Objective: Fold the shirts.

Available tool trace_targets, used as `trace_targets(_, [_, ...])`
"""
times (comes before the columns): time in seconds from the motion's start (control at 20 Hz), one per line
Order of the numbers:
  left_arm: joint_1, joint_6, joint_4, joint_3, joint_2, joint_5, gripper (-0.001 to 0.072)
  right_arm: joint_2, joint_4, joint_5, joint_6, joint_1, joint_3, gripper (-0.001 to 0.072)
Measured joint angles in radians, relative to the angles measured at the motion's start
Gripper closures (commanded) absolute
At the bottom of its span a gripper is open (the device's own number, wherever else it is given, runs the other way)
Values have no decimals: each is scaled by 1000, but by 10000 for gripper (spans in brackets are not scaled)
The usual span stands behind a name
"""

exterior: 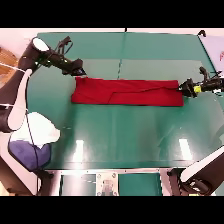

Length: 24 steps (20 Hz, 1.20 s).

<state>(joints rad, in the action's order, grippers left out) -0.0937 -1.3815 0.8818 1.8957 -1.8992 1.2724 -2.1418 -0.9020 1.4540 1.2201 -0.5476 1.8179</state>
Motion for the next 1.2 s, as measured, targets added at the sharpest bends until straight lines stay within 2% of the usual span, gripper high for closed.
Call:
trace_targets(0.05, [-16,0,1,0,-1,-8,676,-6,-6,0,-5,11,2,698])
trace_targets(0.35, [-140,2,6,-1,-5,-116,676,3,10,98,0,39,88,697])
trace_targets(0.5, [-223,3,19,-1,-18,-211,676,82,140,212,39,47,149,697])
trace_targets(0.65, [-312,2,23,-1,-69,-308,676,180,206,283,86,69,176,697])
trace_targets(0.95, [-455,2,-90,2,-190,-486,676,336,290,332,131,151,189,697])
trace_targets(1.2, [-499,2,-203,33,-268,-578,676,377,327,326,139,214,191,697])
